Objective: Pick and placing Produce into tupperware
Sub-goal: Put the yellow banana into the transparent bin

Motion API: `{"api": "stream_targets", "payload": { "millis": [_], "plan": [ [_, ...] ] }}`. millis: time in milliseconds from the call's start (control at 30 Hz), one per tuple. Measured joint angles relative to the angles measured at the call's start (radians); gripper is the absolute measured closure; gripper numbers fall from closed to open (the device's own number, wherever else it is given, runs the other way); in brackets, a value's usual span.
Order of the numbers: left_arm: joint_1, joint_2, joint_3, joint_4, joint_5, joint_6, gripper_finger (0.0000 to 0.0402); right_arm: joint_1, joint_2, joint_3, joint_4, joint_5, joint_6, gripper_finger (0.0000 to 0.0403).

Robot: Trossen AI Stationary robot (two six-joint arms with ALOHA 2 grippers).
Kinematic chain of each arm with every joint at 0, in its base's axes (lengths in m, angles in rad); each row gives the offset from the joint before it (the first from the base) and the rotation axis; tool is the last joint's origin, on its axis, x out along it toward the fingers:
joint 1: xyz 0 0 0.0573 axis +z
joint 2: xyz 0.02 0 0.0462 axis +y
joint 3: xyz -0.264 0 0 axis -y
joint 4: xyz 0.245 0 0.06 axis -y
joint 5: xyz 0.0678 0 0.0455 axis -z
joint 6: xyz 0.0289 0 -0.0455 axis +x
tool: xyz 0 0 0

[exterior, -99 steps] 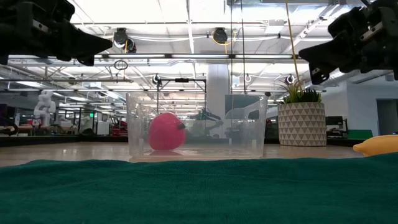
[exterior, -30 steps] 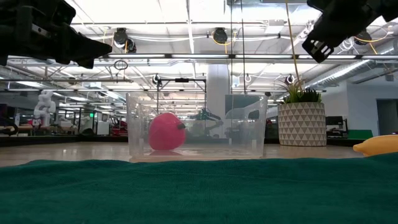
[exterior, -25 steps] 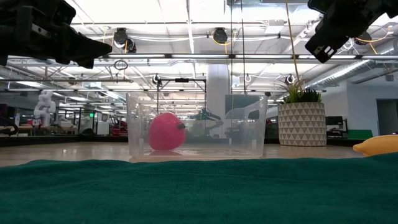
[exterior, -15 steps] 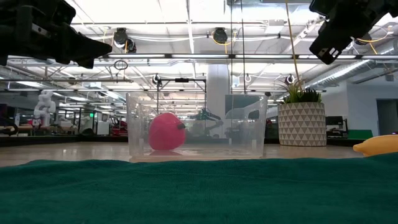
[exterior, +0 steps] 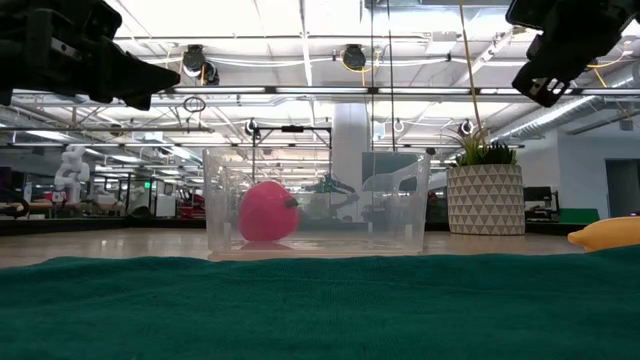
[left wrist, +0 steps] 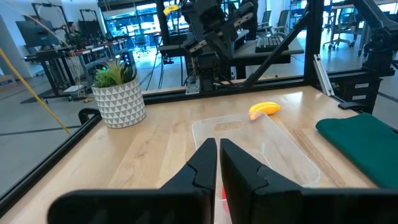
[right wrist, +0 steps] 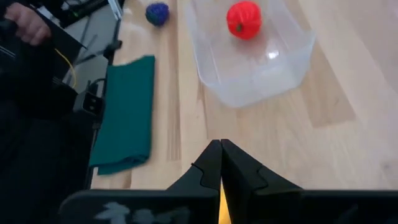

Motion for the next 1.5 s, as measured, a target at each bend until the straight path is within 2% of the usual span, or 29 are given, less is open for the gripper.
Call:
{"api": "stream_targets", "payload": {
  "millis": [133,367,567,967,1300,1500],
  "plan": [
    [0.000,0.000,0.000,0.000,0.000,0.000,0.0376,0.034,0.036,0.048,-0.088,0.044,0.052,0.0403],
    [0.000,0.000,0.000,0.000,0.000,0.000,0.0376,0.070,0.120,0.115,-0.174,0.044,0.117,0.0403],
    [0.000,0.000,0.000,0.000,0.000,0.000,0.0376,0.073,0.154,0.116,-0.216,0.040,0.220,0.0403],
    [0.000,0.000,0.000,-0.007,0.000,0.030,0.0376,0.100,0.157,0.116,-0.220,-0.013,0.419,0.0403],
    [0.000,0.000,0.000,-0.007,0.000,0.030,0.0376,0.148,0.177,0.120,-0.221,-0.013,0.473,0.0403],
    [0.000,0.000,0.000,-0.007,0.000,0.029,0.0376,0.198,0.252,0.183,-0.238,-0.013,0.490,0.0403]
  ]
}}
